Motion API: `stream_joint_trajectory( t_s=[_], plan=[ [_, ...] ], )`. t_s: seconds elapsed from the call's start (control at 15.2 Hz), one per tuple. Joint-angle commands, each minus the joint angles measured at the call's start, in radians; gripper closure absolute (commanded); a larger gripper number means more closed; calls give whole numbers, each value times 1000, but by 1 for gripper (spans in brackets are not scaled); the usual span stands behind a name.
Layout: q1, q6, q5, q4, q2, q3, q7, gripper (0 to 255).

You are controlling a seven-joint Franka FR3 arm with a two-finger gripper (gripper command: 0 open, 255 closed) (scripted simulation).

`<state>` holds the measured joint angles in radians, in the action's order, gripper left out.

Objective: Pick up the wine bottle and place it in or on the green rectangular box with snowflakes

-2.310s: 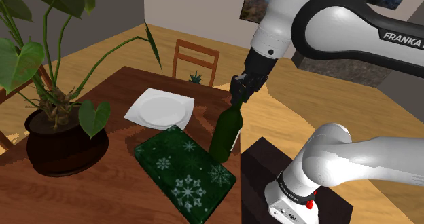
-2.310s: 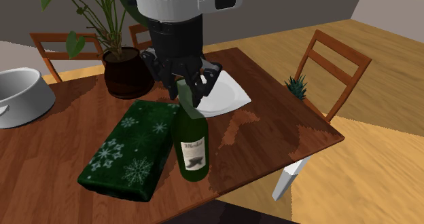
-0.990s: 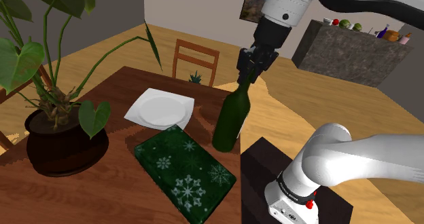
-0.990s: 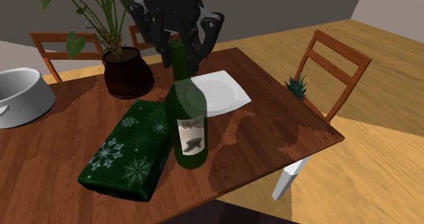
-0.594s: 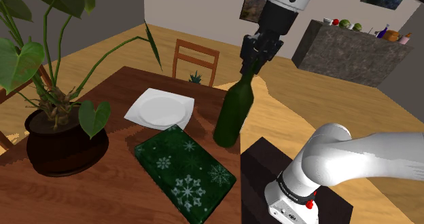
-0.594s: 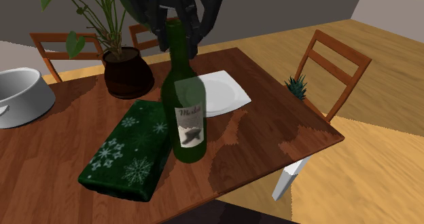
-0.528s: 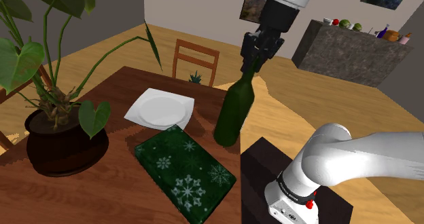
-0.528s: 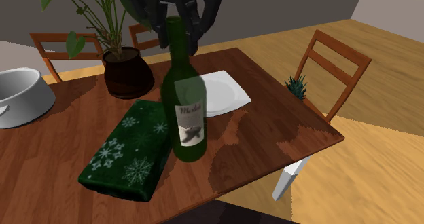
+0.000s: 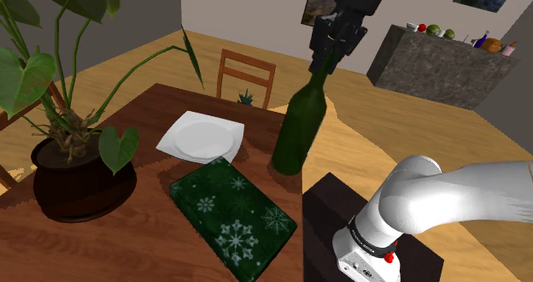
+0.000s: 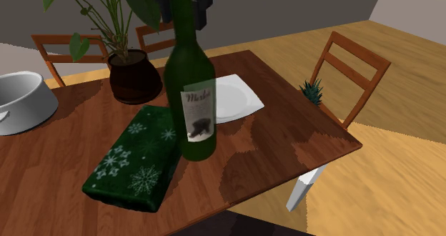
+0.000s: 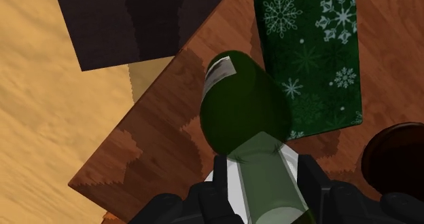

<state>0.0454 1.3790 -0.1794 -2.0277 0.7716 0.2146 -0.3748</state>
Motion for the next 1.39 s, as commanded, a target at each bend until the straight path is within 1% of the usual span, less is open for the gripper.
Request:
stream_joint_trajectory(
  t_s=[0.0, 0.13, 0.33, 0.59, 0.86, 0.99, 1.12, 1.19, 1.32],
  plan=[
    [-2, -25, 3, 39, -14, -2, -3, 255],
    [-3, -40, 4, 65, -25, -3, -4, 255],
    [-5, -81, -15, 186, -96, 52, -70, 255],
    [-15, -141, -29, 371, -206, 134, -166, 255],
    [-27, -211, -19, 592, -346, 236, -280, 255],
    [-33, -254, 3, 724, -434, 305, -350, 255],
    [-32, -307, 53, 883, -546, 399, -436, 255],
    [-10, -372, 150, 1061, -684, 522, -537, 255],
    [-14, -324, 103, 964, -622, 470, -504, 255]
  ],
)
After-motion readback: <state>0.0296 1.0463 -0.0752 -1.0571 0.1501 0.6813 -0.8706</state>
